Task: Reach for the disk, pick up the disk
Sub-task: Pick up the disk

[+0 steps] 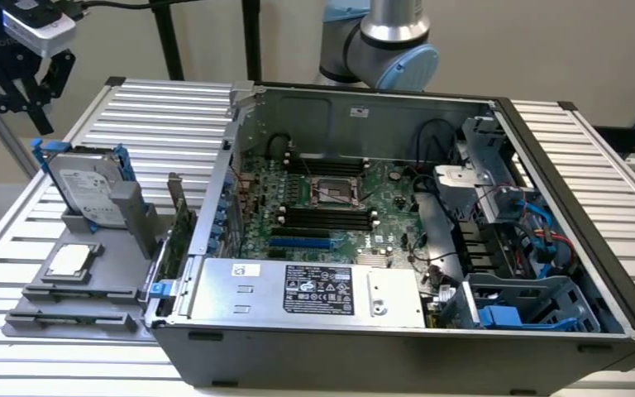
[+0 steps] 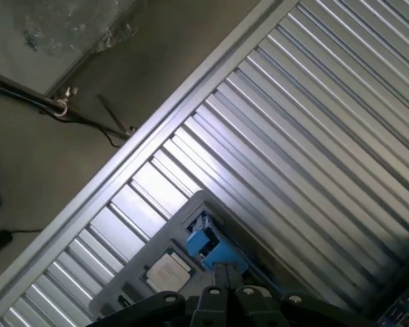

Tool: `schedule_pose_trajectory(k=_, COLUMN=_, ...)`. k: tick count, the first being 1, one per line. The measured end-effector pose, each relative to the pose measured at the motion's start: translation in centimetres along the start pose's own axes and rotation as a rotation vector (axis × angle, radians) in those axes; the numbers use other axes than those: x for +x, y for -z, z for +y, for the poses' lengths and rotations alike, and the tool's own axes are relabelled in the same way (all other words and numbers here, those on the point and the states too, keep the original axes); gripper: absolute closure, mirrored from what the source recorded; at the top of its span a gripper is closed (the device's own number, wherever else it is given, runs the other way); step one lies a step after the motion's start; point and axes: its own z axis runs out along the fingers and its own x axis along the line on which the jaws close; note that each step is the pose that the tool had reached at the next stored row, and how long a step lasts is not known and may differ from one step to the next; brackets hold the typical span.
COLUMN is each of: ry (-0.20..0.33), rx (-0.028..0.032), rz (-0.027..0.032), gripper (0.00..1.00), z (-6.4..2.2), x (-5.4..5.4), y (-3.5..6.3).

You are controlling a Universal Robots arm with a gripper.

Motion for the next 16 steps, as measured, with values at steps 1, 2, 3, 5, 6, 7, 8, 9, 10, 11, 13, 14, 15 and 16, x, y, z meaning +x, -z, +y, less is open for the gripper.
schedule_pose_trajectory(k=1, ry=0.018, rx=0.0, rz=0.0006, gripper=0.89, z=0.0, x=0.0, y=0.0)
schedule_pose_trajectory(k=2, ry=0.035, rx=0.0001, rz=0.0012, gripper=0.89, z=0.0, x=0.0, y=0.0)
schedule_pose_trajectory(k=3, ry=0.053, rx=0.0001, rz=0.0018, gripper=0.89, z=0.0, x=0.0, y=0.0)
schedule_pose_trajectory(k=5, ry=0.091, rx=0.0, rz=0.0031, gripper=0.89, z=0.0, x=0.0, y=0.0)
schedule_pose_trajectory(k=6, ry=0.109, rx=0.0, rz=0.0037, gripper=0.89, z=0.0, x=0.0, y=0.0)
schedule_pose_trajectory(k=7, ry=0.126, rx=0.0001, rz=0.0042, gripper=0.89, z=0.0, x=0.0, y=0.0)
schedule_pose_trajectory(k=8, ry=0.146, rx=0.0001, rz=0.0049, gripper=0.89, z=0.0, x=0.0, y=0.0)
schedule_pose_trajectory(k=9, ry=0.163, rx=0.0001, rz=0.0055, gripper=0.89, z=0.0, x=0.0, y=0.0)
schedule_pose_trajectory(k=10, ry=0.18, rx=0.0001, rz=0.0061, gripper=0.89, z=0.0, x=0.0, y=0.0)
schedule_pose_trajectory(k=11, ry=0.199, rx=0.0001, rz=0.0067, gripper=0.89, z=0.0, x=0.0, y=0.0)
schedule_pose_trajectory(k=13, ry=0.236, rx=0.0001, rz=0.0079, gripper=0.89, z=0.0, x=0.0, y=0.0)
schedule_pose_trajectory(k=14, ry=0.254, rx=0.0001, rz=0.0085, gripper=0.89, z=0.0, x=0.0, y=0.0)
schedule_pose_trajectory(k=15, ry=0.272, rx=0.0001, rz=0.0091, gripper=0.89, z=0.0, x=0.0, y=0.0)
schedule_pose_trajectory(k=16, ry=0.29, rx=0.0002, rz=0.0097, gripper=0.89, z=0.0, x=0.0, y=0.0)
